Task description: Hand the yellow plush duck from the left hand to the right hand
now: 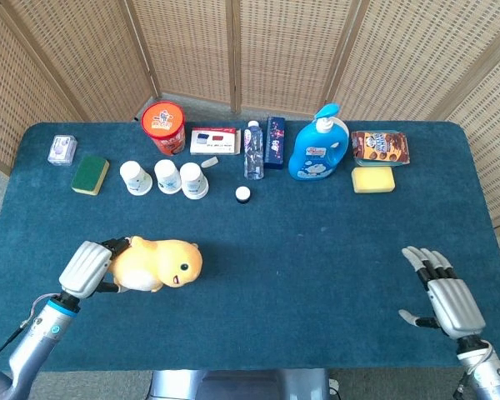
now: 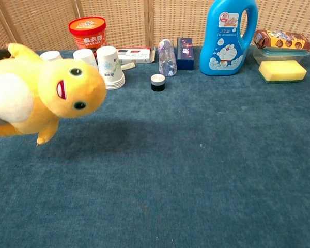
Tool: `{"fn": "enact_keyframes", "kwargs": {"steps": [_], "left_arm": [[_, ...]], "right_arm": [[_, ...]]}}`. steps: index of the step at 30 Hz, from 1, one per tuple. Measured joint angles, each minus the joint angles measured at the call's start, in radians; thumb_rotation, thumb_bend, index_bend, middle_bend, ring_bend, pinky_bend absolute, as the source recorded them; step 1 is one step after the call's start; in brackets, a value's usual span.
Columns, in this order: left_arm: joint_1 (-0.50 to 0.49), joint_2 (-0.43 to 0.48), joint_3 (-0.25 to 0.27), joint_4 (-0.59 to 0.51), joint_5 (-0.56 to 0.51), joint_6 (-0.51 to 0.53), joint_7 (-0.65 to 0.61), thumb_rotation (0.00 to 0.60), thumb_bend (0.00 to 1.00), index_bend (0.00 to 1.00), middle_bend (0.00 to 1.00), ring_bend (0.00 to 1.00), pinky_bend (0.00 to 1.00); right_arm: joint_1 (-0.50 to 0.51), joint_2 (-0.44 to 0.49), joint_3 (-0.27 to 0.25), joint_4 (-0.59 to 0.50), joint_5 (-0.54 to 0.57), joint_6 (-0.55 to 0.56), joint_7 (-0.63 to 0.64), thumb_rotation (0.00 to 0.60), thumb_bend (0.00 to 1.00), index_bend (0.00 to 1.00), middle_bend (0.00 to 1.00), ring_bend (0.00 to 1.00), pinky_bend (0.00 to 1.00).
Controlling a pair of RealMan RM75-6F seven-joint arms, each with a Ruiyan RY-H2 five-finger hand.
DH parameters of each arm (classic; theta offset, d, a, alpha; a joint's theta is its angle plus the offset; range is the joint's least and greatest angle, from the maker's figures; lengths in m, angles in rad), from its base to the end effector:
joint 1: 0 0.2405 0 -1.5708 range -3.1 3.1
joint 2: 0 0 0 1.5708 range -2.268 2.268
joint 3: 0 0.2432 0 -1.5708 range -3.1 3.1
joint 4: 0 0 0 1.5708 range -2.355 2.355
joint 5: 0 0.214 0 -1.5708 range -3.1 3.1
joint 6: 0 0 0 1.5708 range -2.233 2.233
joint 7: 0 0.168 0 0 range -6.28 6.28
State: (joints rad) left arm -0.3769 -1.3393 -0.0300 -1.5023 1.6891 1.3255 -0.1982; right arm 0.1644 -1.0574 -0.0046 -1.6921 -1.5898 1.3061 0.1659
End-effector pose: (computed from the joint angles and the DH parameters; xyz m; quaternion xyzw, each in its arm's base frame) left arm -0.2096 0.2652 0.0520 -0.6835 -0.3895 -0.4988 0.3639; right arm -0.2774 -0.2092 0.1197 0.6407 -0.4645 0.3955 0.4661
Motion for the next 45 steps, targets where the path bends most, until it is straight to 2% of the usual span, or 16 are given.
{"fn": "enact_keyframes", "kwargs": {"steps": [8, 13, 18, 24, 30, 38, 45], "left_arm": [[-0.070, -0.104, -0.012, 0.087, 0.054, 0.012, -0.065, 0.600, 0.21, 0.64, 0.66, 0.62, 0.82], [-0.108, -0.193, -0.021, 0.143, 0.072, 0.020, -0.097, 0.600, 0.20, 0.64, 0.66, 0.62, 0.82], [-0.148, -0.262, -0.036, 0.155, 0.077, 0.017, -0.090, 0.600, 0.20, 0.63, 0.66, 0.62, 0.82], [-0.198, -0.324, -0.072, 0.151, 0.016, -0.063, -0.032, 0.600, 0.20, 0.63, 0.66, 0.62, 0.82], [-0.249, -0.392, -0.117, 0.149, -0.071, -0.142, 0.015, 0.600, 0.20, 0.63, 0.65, 0.62, 0.82], [-0.303, -0.481, -0.168, 0.153, -0.146, -0.194, 0.065, 0.600, 0.20, 0.62, 0.65, 0.62, 0.82], [-0.355, -0.537, -0.200, 0.155, -0.202, -0.237, 0.152, 0.600, 0.19, 0.62, 0.64, 0.62, 0.82]], "right_arm": [[0.146, 0.059, 0.009, -0.051, -0.050, -0.151, 0.317, 0.600, 0.00, 0.00, 0.00, 0.00, 0.11], [0.232, 0.105, 0.034, -0.113, -0.055, -0.224, 0.425, 0.600, 0.00, 0.00, 0.00, 0.00, 0.12], [0.284, 0.136, 0.063, -0.163, -0.030, -0.270, 0.439, 0.600, 0.00, 0.00, 0.00, 0.00, 0.12], [0.325, 0.140, 0.085, -0.188, -0.002, -0.301, 0.438, 0.600, 0.00, 0.00, 0.00, 0.00, 0.13], [0.351, 0.115, 0.084, -0.154, 0.004, -0.332, 0.452, 0.600, 0.00, 0.00, 0.00, 0.00, 0.13], [0.377, 0.055, 0.075, -0.095, 0.008, -0.355, 0.458, 0.600, 0.00, 0.00, 0.00, 0.00, 0.13], [0.382, 0.058, 0.067, -0.113, -0.014, -0.332, 0.469, 0.600, 0.00, 0.00, 0.00, 0.00, 0.13]]}}
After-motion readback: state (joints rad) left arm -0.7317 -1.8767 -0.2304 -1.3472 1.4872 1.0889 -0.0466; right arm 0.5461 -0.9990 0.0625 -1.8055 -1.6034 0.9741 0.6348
